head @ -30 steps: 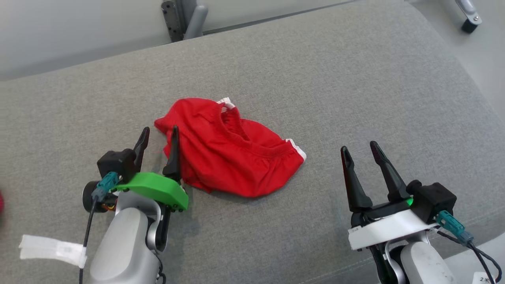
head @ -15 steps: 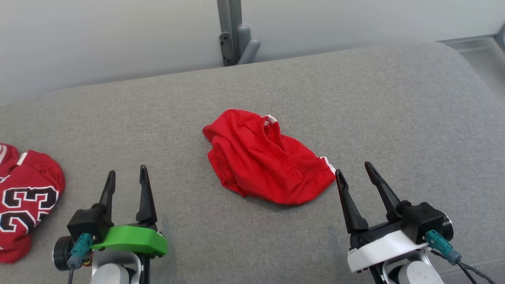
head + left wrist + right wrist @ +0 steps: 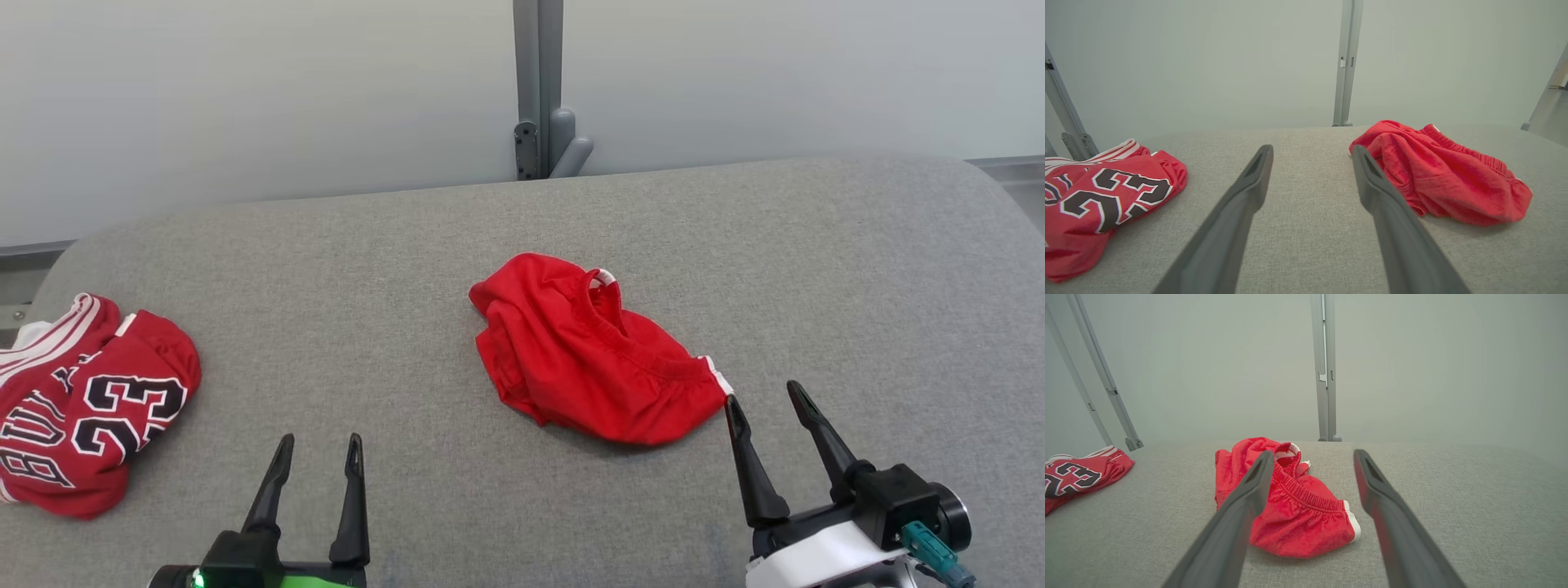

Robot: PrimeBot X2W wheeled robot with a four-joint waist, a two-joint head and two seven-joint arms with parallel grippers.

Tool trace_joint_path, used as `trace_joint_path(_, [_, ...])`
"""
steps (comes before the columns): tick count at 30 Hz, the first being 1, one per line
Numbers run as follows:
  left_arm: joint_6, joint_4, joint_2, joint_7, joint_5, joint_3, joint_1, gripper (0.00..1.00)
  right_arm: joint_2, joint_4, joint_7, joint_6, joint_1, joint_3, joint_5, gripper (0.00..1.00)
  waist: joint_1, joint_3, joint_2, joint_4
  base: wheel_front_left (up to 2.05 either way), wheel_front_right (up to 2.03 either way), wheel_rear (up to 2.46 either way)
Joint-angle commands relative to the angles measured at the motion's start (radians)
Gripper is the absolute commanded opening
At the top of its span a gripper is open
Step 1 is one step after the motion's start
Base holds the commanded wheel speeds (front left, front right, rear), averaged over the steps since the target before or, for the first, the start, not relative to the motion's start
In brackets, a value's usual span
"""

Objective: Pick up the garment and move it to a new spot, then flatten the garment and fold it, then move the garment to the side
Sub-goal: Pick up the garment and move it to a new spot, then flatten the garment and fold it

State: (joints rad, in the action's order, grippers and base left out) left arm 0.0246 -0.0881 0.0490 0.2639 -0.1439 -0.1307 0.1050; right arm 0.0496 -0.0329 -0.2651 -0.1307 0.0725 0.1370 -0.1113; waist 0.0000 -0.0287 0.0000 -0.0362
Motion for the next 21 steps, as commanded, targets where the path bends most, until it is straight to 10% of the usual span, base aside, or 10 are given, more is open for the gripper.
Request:
trace_joint_path(1, [0.001, 0.001, 0.003, 0.000, 0.002, -0.005, 0.019, 1.00, 0.002, -0.001, 0.001, 0.000, 0.016, -0.001, 0.006, 1.00, 0.0000, -0.012, 0.0000, 0.010, 0.00, 0.00, 0.00])
trace_joint_path(21, [-0.030, 0.004, 0.003, 0.000, 0.034, -0.031, 0.006, 1.00, 0.002, -0.012, 0.001, 0.000, 0.035, -0.021, -0.007, 1.00, 0.0000, -0.012, 0.0000, 0.004, 0.00, 0.00, 0.00])
